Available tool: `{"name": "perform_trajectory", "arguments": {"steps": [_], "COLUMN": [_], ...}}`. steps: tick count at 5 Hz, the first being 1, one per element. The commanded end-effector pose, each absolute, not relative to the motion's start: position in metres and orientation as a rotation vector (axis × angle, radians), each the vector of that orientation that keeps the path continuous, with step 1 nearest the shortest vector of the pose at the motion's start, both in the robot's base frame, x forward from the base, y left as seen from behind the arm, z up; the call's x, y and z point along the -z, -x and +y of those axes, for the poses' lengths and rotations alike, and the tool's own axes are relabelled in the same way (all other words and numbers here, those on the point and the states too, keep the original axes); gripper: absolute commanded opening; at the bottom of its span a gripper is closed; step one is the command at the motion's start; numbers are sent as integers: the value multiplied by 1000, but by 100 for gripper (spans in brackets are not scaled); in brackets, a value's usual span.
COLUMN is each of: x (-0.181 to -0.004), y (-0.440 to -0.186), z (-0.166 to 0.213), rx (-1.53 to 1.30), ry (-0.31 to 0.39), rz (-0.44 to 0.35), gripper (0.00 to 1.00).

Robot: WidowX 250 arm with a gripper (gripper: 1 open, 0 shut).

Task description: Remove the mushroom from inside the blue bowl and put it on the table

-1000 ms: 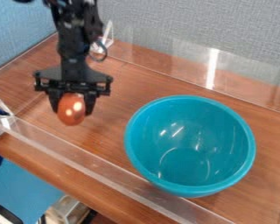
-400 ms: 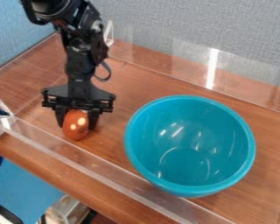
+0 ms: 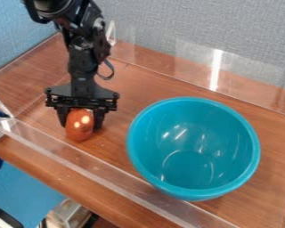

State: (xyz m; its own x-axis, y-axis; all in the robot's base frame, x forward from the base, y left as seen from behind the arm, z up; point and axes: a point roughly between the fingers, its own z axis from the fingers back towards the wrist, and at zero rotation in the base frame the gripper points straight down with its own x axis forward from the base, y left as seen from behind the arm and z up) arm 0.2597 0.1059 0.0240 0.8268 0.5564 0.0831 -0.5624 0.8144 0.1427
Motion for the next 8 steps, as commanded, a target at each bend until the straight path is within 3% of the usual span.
{"name": "perform_trajectory", "arguments": {"steps": [1,2,3,5,8], "x": [-26,-24,-24,-22,-40], "y": [-263,-264,-264,-265,-262], "z": [111,111,112,112,109], "rx": [-609,-609,-608,-607,-608], "ry": [-159,-154,-151,-146,-122], "rz": [-51,-47,-40,-28,-13], "gripper": [100,0,100,100,100]}}
